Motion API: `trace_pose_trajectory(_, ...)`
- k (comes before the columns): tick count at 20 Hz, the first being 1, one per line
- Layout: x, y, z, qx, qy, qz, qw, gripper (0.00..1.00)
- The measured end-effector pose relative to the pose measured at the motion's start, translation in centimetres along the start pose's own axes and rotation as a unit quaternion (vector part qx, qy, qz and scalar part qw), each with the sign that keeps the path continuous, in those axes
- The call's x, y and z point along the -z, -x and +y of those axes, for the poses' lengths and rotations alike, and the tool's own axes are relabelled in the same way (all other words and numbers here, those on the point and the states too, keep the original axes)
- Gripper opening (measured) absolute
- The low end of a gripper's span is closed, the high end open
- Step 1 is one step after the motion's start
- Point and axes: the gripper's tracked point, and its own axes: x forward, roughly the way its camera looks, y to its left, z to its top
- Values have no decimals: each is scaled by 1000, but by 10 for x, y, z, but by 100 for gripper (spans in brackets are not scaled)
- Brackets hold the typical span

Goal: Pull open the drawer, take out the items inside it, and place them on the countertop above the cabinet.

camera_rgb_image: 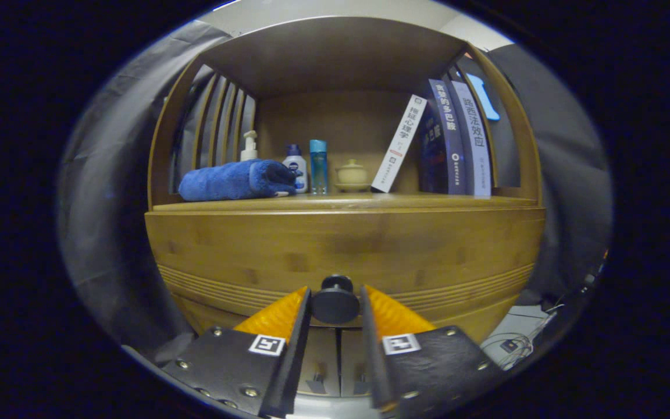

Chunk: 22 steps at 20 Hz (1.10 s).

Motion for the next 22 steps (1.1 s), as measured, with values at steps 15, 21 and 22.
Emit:
trace_pose_trajectory(15, 15, -13, -5, 16, 28, 1, 999, 37)
trace_pose_trajectory(21, 19, 17, -7, 21, 28, 13, 999, 28)
trace_pose_trajectory(22, 21, 27, -6, 23, 14, 15, 1000, 28)
